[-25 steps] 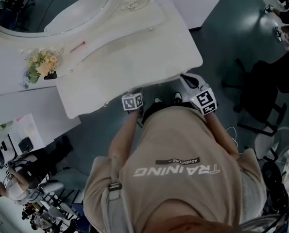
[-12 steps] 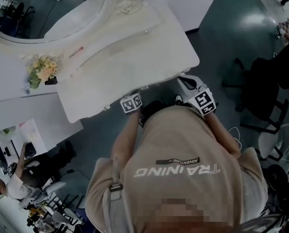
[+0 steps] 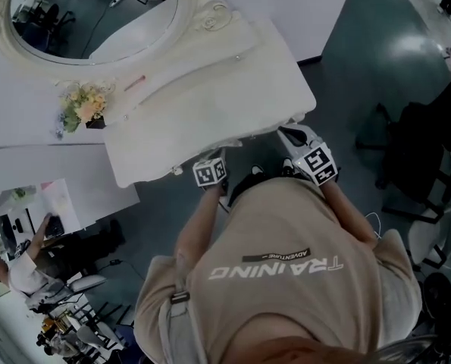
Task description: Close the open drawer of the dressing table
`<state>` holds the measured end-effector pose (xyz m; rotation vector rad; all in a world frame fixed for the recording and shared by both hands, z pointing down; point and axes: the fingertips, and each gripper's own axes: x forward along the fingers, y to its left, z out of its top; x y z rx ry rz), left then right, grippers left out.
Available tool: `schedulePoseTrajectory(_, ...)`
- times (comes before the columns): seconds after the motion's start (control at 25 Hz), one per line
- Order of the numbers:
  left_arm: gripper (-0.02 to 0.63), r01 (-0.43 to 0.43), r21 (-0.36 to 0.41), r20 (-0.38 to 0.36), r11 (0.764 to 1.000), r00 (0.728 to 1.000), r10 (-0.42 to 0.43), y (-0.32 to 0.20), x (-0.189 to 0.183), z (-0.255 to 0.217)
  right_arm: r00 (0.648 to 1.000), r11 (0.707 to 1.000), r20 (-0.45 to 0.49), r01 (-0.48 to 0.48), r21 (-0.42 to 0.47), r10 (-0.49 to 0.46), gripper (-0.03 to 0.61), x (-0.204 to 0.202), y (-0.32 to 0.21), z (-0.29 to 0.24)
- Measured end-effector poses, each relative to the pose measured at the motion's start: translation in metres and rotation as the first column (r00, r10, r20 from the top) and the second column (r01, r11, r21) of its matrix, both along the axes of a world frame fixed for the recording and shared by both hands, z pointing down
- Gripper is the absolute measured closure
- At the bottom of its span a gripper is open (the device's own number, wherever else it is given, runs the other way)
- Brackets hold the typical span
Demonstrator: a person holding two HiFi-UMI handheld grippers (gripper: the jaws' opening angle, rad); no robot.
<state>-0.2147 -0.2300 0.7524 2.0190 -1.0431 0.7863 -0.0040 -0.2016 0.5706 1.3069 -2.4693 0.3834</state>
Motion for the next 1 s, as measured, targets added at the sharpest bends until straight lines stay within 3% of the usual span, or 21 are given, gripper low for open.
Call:
schedulePoseTrajectory(0.2, 0.606, -0.112, 0.196, 0.058, 0.974, 0.993, 0.103, -0.003, 0.028, -0.064, 0.998, 0.998, -0.003, 0.058, -0.014, -0.058, 0.574, -0.001, 0.009, -0.002)
schedulePoseTrajectory(0.36, 0.606, -0.164, 0.351, 0.056, 0.922, 0.987, 0.154, -0.010, 0.056, -0.123, 0.995, 0.994, 0.008, 0.103, -0.024, -0.103, 0.574, -0.004, 0.010, -0.007)
schedulePoseTrajectory(0.48, 0.606, -0.138, 0.446, 0.026, 0.884, 0.990, 0.142, -0.018, 0.069, -0.165, 0.991, 0.991, 0.038, 0.132, -0.007, -0.132, 0.574, -0.008, 0.003, -0.022)
schedulePoseTrajectory(0.76, 0.606, -0.034, 0.674, -0.062, 0.738, 0.993, 0.102, -0.035, 0.094, -0.290, 0.982, 0.992, 0.149, 0.111, 0.063, -0.119, 0.574, 0.007, -0.030, -0.080)
schedulePoseTrajectory(0.92, 0.606, -0.049, 0.762, -0.024, 0.645, 0.994, 0.104, -0.043, 0.088, -0.332, 0.957, 0.993, 0.272, 0.076, 0.090, -0.097, 0.574, 0.012, -0.047, -0.112)
schedulePoseTrajectory(1.0, 0.606, -0.058, 0.784, -0.005, 0.619, 0.995, 0.099, -0.044, 0.084, -0.346, 0.947, 0.992, 0.308, 0.059, 0.110, -0.091, 0.574, 0.017, -0.053, -0.130)
